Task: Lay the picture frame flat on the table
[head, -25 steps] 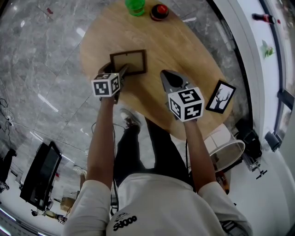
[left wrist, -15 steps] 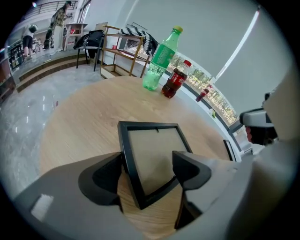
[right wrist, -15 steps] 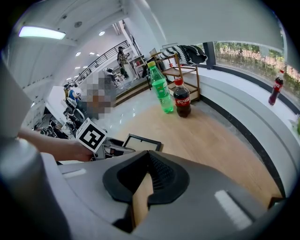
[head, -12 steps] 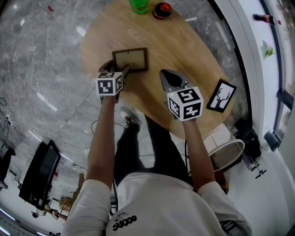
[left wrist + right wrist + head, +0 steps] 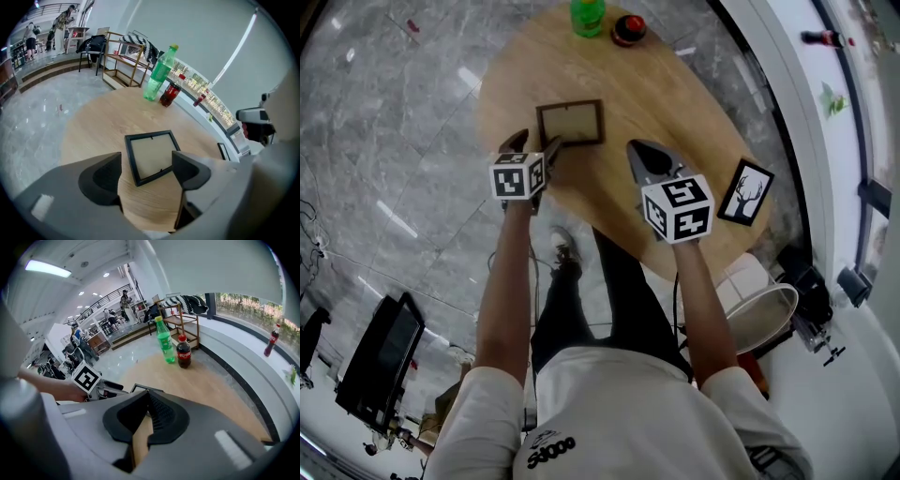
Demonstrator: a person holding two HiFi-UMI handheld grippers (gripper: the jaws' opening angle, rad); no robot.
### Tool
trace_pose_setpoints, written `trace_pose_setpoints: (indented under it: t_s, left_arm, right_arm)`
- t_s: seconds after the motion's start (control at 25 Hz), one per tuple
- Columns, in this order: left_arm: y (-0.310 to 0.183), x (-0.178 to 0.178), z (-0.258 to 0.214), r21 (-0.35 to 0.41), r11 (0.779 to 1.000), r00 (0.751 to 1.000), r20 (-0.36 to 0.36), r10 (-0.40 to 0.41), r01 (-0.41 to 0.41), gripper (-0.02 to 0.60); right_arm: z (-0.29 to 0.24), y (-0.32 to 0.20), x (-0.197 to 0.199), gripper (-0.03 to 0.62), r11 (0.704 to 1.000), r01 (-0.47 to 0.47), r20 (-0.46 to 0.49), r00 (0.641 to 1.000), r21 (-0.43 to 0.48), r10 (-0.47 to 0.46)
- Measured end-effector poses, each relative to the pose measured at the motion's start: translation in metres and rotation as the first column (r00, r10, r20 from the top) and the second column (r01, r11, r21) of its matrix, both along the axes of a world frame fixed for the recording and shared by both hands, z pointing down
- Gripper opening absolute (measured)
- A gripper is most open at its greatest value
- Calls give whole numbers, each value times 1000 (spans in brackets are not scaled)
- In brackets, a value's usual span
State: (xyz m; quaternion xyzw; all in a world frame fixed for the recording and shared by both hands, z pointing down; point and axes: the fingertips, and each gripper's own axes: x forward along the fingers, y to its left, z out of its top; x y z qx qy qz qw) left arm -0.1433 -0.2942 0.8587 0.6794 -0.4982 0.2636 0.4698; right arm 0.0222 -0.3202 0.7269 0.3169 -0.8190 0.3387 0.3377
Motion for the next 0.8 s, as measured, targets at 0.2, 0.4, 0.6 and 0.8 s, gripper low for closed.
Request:
trace_pose_setpoints:
  t_s: [0.2, 0.4, 0.6, 0.8]
  left_arm:
    - [13, -4, -59, 99, 995, 1000, -21, 2, 0, 330]
    - [36, -8, -140, 228, 973, 997, -66, -29, 43, 293]
    - [76, -23, -222, 348, 936, 996, -87, -18, 47, 274]
    - [119, -45, -303, 466, 882, 995, -88, -36, 73, 253]
  right_arm:
    - [-58, 1, -4, 3, 995, -45, 23, 999, 93, 43]
    - [-131, 15, -3, 3, 976, -87, 46, 996, 202, 80]
    - [-200, 54, -16, 3, 954, -86, 68, 995, 289, 69]
    - [-271, 97, -23, 3, 913, -59, 64, 997, 404, 37]
